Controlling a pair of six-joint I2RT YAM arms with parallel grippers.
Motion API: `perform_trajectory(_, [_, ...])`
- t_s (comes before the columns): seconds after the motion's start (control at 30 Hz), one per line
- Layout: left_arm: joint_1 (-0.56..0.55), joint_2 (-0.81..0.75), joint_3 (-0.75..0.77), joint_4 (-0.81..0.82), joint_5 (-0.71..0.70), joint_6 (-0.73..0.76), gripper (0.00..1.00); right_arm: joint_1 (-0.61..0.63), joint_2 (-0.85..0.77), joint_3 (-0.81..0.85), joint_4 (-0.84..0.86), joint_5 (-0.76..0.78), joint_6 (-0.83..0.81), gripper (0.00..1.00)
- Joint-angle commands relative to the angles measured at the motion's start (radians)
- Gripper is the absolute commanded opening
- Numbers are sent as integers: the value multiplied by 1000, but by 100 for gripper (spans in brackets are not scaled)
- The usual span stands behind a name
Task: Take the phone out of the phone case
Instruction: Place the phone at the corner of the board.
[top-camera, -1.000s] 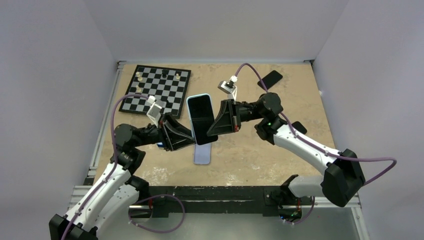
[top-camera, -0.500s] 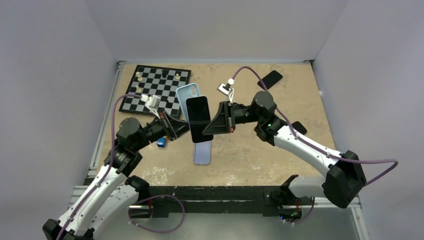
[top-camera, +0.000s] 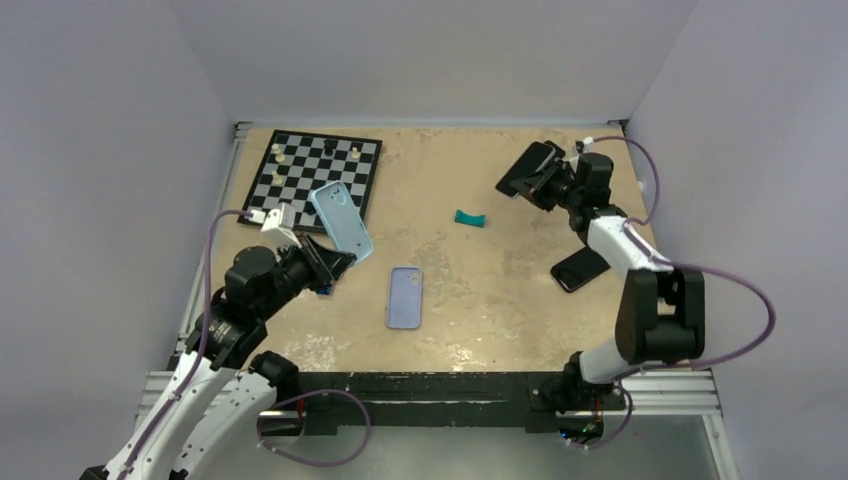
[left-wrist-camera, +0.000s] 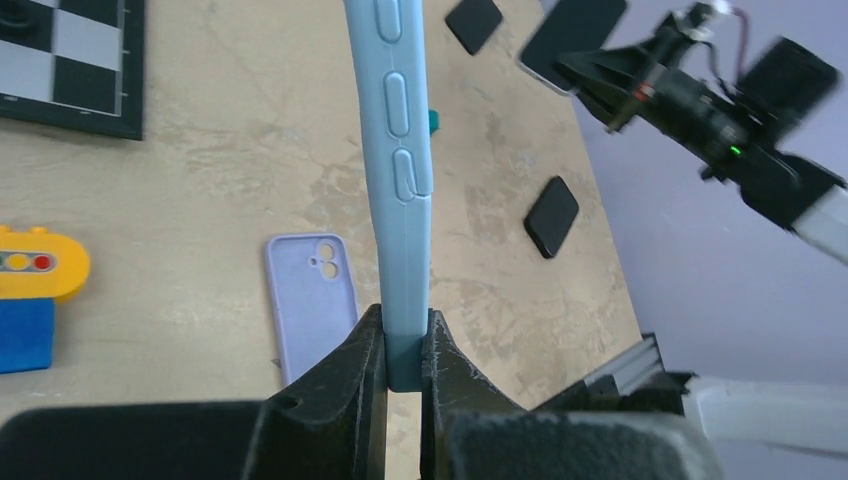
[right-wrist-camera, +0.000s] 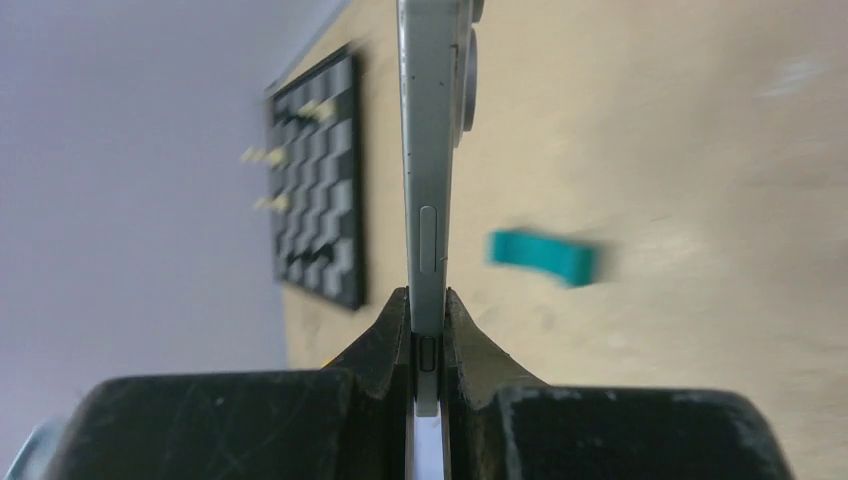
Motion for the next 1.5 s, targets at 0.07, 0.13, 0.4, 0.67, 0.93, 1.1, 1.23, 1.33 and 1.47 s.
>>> perform_trajectory(0.07, [3,1,-63,159,315,5,0,-182,309,236,-85,167,-115,0])
perform_trajectory(0.13, [3,-3,-100,211,370,-25,0,-234,390,295,-89,156,-119,0])
perform_trajectory(0.4, [2,-2,-177,318,455,-77,0,-323,623,476,-137,75,-154,2])
perform_trajectory(0.67, [2,20,-152,319,475,-61,0,-329,757,591,-131,-24,-118,7])
perform_trajectory(0.93, [2,31,-131,315,476,-61,0,-336,782,592,-118,-22,-83,14])
perform_trajectory(1.1, [2,47,-118,312,487,-57,0,-343,794,591,-109,-23,-74,29])
perform_trajectory(1.23, [2,55,-129,342,508,-73,0,-344,764,573,-126,-18,-118,67])
perform_trajectory(1.33, [0,89,-148,388,535,-100,0,-345,708,540,-169,21,-182,76])
perform_trajectory(1.47, [-5,127,-184,500,551,-150,0,-346,596,472,-247,124,-273,81])
